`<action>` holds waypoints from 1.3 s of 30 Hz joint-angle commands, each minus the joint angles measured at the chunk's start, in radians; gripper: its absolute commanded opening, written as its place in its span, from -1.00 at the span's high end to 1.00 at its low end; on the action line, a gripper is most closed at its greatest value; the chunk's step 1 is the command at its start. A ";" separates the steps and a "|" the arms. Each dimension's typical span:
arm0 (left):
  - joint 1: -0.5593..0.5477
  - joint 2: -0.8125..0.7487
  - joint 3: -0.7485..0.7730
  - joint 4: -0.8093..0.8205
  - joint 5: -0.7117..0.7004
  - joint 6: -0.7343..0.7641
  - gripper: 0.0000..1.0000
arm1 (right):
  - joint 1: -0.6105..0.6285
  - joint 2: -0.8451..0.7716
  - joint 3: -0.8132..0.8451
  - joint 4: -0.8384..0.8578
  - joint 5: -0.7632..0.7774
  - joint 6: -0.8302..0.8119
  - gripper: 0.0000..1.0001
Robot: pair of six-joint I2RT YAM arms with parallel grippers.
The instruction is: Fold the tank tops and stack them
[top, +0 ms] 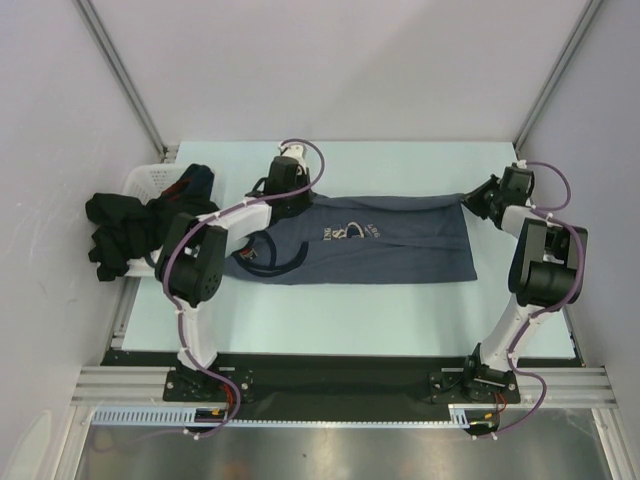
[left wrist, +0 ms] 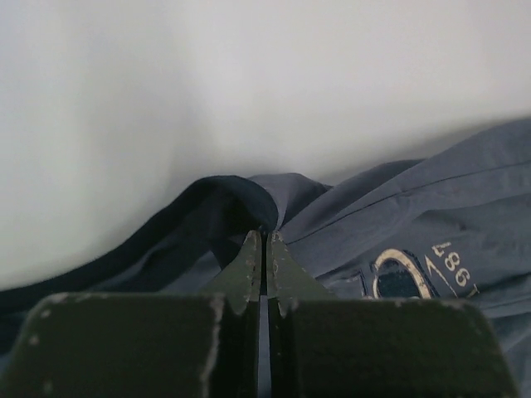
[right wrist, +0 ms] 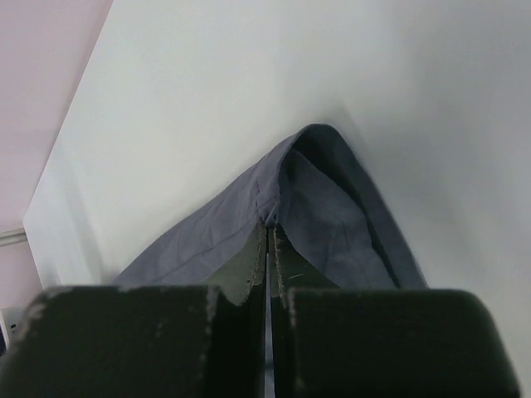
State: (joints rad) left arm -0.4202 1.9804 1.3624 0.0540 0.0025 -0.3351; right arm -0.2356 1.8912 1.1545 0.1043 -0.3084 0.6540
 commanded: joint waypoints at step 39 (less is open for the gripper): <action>-0.129 -0.443 -0.589 0.244 -0.182 -0.073 0.97 | -0.068 -0.478 -0.417 -0.066 0.095 -0.036 1.00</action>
State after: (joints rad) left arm -0.5392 1.5967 0.7925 0.2604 -0.1352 -0.3901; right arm -0.2905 1.4643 0.7532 0.0334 -0.2504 0.6319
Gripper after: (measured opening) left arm 0.013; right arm 0.010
